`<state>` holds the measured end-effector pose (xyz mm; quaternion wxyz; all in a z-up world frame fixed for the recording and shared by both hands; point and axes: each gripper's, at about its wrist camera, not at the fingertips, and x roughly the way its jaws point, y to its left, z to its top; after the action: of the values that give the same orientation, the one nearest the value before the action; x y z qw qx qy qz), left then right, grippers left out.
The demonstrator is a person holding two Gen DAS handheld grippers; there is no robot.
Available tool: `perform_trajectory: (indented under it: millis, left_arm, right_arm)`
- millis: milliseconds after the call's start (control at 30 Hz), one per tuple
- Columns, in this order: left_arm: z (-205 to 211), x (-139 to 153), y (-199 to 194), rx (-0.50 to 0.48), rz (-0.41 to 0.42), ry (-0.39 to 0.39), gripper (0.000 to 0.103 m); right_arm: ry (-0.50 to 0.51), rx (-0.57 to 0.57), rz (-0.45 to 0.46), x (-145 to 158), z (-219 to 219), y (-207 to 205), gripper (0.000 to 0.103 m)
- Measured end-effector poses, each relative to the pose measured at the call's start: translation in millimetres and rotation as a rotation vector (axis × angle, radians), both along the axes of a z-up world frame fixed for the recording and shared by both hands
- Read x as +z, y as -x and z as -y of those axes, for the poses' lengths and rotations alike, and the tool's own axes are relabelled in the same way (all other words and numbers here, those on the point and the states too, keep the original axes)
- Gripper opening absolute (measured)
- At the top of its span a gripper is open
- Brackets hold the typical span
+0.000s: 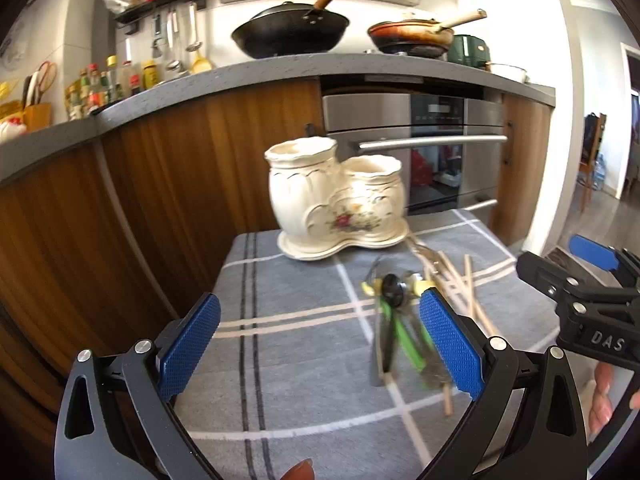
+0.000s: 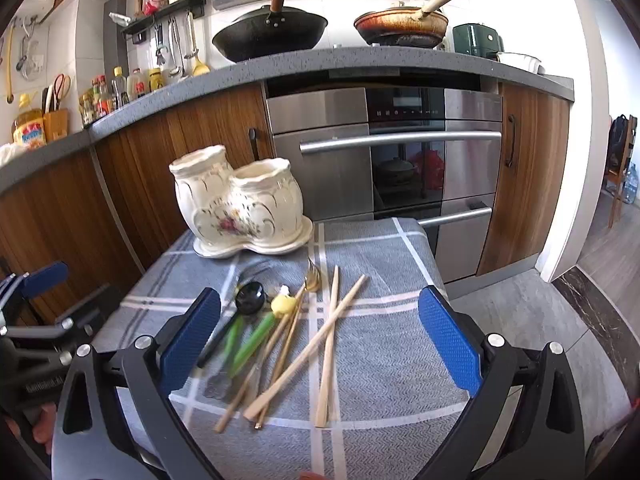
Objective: Organize utensils
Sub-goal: 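Move both tools toward the utensil pile on the cloth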
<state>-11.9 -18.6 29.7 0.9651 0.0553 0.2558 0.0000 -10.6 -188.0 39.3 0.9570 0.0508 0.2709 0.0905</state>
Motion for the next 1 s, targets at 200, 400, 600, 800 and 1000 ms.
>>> perform_trajectory:
  millis: [200, 400, 600, 800, 1000]
  left_arm:
    - [4.3, 19.4, 5.6, -0.019, -0.014, 0.002, 0.099]
    - [1.5, 34.8, 8.8, -0.016, -0.009, 0.011, 0.099]
    - [0.2, 40.4, 7.4, -0.011, -0.010, 0.018, 0.099]
    - [-1.0, 40.9, 7.3, -0.011, -0.015, 0.020, 0.099]
    - [-1.1, 40.8, 6.4, -0.011, -0.019, 0.021, 0.099]
  right_arm:
    - [0.016, 0.000, 0.008, 21.9, 0.4, 5.0, 0.098]
    - [0.018, -0.006, 0.026, 40.4, 3.8, 8.8, 0.098]
    - [0.016, -0.003, 0.040, 46.7, 3.3, 10.2, 0.098]
    - [0.019, 0.003, 0.038, 46.0, 1.1, 11.1, 0.098]
    - [0.017, -0.001, 0.035, 45.5, 1.3, 11.7, 0.098]
